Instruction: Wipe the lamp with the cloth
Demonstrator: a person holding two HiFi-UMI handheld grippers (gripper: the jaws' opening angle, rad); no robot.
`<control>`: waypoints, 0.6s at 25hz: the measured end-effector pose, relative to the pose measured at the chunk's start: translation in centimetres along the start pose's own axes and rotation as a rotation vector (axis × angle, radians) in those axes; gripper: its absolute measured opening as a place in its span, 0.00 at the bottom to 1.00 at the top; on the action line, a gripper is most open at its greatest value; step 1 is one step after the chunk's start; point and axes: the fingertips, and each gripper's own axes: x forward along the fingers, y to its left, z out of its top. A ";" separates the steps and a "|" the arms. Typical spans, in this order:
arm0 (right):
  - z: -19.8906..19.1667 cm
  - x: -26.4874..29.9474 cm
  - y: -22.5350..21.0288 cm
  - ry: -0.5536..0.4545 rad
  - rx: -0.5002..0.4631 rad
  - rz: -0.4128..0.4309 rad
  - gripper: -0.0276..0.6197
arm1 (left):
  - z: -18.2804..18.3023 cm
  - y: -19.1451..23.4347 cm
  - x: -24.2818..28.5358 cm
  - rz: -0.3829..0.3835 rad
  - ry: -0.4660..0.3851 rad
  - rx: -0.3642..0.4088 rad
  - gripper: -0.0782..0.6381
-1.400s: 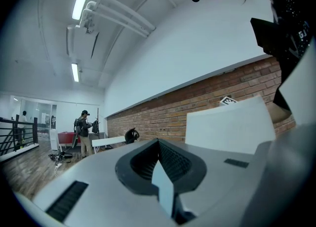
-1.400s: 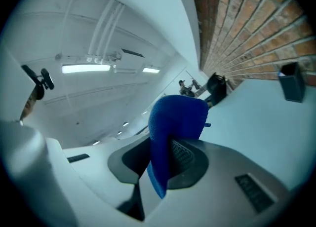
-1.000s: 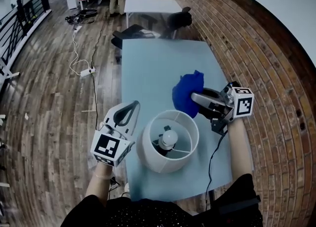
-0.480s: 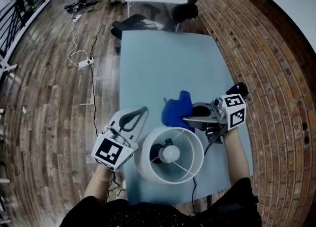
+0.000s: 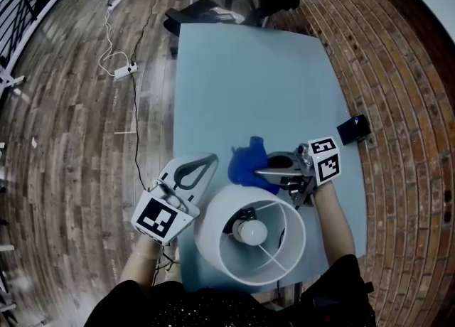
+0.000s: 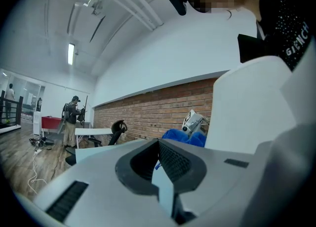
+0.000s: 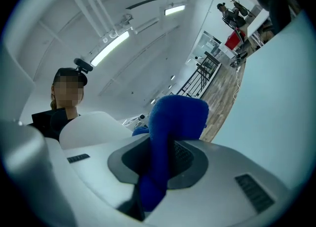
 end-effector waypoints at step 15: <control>7.2 0.6 3.0 0.177 -0.195 0.014 0.16 | 3.4 -0.1 -1.6 0.014 -0.060 0.041 0.12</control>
